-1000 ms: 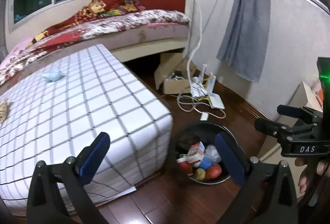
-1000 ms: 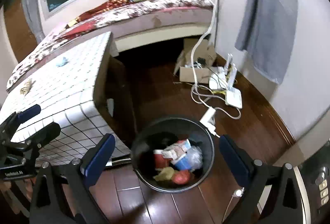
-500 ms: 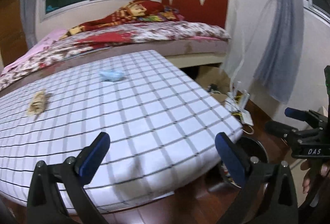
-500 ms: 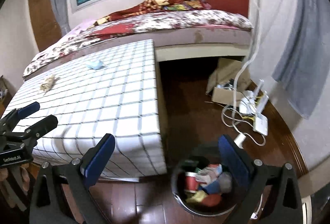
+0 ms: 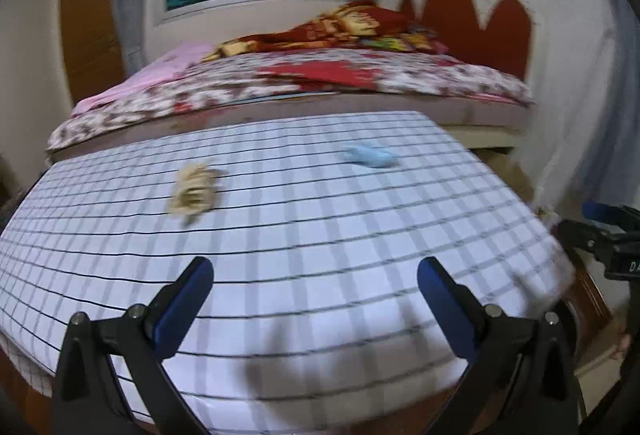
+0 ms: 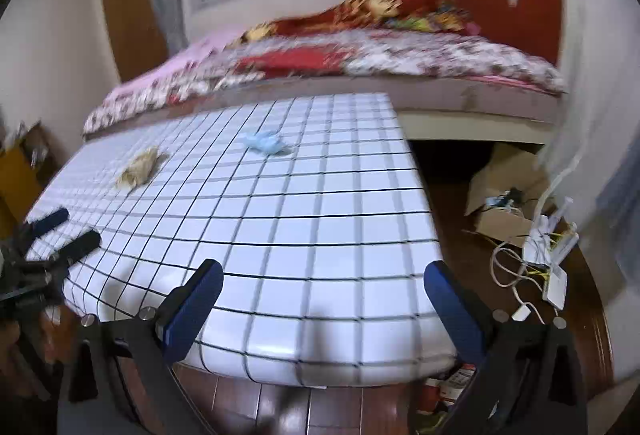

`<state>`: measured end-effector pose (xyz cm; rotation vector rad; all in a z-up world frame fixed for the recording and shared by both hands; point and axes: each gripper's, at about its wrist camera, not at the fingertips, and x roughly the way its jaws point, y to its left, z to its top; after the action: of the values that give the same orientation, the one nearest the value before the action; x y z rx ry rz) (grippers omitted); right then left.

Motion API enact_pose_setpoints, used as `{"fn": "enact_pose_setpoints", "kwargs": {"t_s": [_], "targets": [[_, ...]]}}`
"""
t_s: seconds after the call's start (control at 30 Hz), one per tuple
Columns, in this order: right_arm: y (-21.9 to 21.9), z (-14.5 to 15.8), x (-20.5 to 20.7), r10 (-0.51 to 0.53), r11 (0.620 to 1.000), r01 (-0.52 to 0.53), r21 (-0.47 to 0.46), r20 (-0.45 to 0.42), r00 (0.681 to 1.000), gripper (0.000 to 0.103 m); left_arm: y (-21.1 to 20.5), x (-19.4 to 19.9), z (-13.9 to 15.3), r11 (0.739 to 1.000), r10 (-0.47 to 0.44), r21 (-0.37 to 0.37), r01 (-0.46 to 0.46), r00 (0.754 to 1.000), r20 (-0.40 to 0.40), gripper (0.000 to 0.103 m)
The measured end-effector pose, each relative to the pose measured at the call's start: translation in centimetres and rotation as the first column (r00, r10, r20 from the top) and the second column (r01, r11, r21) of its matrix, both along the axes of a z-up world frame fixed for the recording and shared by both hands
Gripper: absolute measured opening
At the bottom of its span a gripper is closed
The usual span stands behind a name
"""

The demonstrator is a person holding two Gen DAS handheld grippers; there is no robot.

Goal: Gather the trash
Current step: 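Move both tools back to the table toward the beige cloth, then grasp the beige cloth with the left tool while the right tool grasps the blue cloth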

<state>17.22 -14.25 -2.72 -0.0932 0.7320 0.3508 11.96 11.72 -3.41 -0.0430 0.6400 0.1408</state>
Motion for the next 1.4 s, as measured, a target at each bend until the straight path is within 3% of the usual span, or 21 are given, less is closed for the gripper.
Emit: {"fn": "enact_pose_setpoints", "kwargs": {"t_s": [0.2, 0.33, 0.5, 0.73, 0.83, 0.87, 0.9, 0.97, 1.07, 1.4], "targets": [[6.6, -0.6, 6.3, 0.111, 0.993, -0.111, -0.028, 0.008, 0.994, 0.102, 8.5, 3.6, -1.7, 0.989, 0.144, -0.012, -0.145, 0.988, -0.049, 0.102], [10.2, -1.3, 10.6, 0.151, 0.987, -0.151, -0.063, 0.002, 0.989, 0.102, 12.4, 6.6, -2.6, 0.981, 0.194, -0.011, -0.195, 0.978, -0.072, 0.102], [14.1, -2.8, 16.4, 0.172, 0.981, -0.176, -0.087, -0.05, 0.984, 0.092, 14.6, 11.1, -3.7, 0.982, 0.182, -0.024, -0.185, 0.978, -0.1, 0.098], [17.5, -6.1, 21.3, 0.16, 0.973, -0.177, -0.15, -0.116, 0.98, 0.078, 14.7, 14.8, -5.9, 0.988, 0.142, -0.036, -0.15, 0.975, -0.169, 0.083], [17.9, -6.8, 22.4, 0.157, 0.972, -0.176, -0.154, -0.131, 0.979, 0.066, 15.1, 15.3, -6.5, 0.988, 0.133, -0.049, -0.144, 0.974, -0.185, 0.075], [18.0, -7.0, 22.6, 0.156, 0.973, -0.176, -0.15, -0.135, 0.979, 0.058, 15.2, 15.5, -6.6, 0.989, 0.127, -0.051, -0.139, 0.974, -0.19, 0.07], [18.0, -7.2, 22.8, 0.157, 0.974, -0.177, -0.139, -0.143, 0.977, 0.046, 15.4, 15.7, -6.9, 0.99, 0.114, -0.06, -0.128, 0.973, -0.2, 0.06], [18.0, -7.4, 23.0, 0.155, 0.975, -0.176, -0.134, -0.153, 0.976, 0.036, 15.4, 16.0, -7.2, 0.991, 0.095, -0.07, -0.112, 0.973, -0.21, 0.042], [17.8, -7.3, 22.6, 0.156, 0.977, -0.175, -0.119, -0.15, 0.976, 0.028, 15.2, 15.5, -6.9, 0.993, 0.078, -0.075, -0.094, 0.979, -0.186, 0.03], [15.0, -4.6, 18.3, 0.174, 0.983, -0.178, -0.039, -0.088, 0.981, 0.024, 12.6, 13.1, -4.9, 0.997, 0.033, -0.065, -0.041, 0.991, -0.127, 0.026]]}}
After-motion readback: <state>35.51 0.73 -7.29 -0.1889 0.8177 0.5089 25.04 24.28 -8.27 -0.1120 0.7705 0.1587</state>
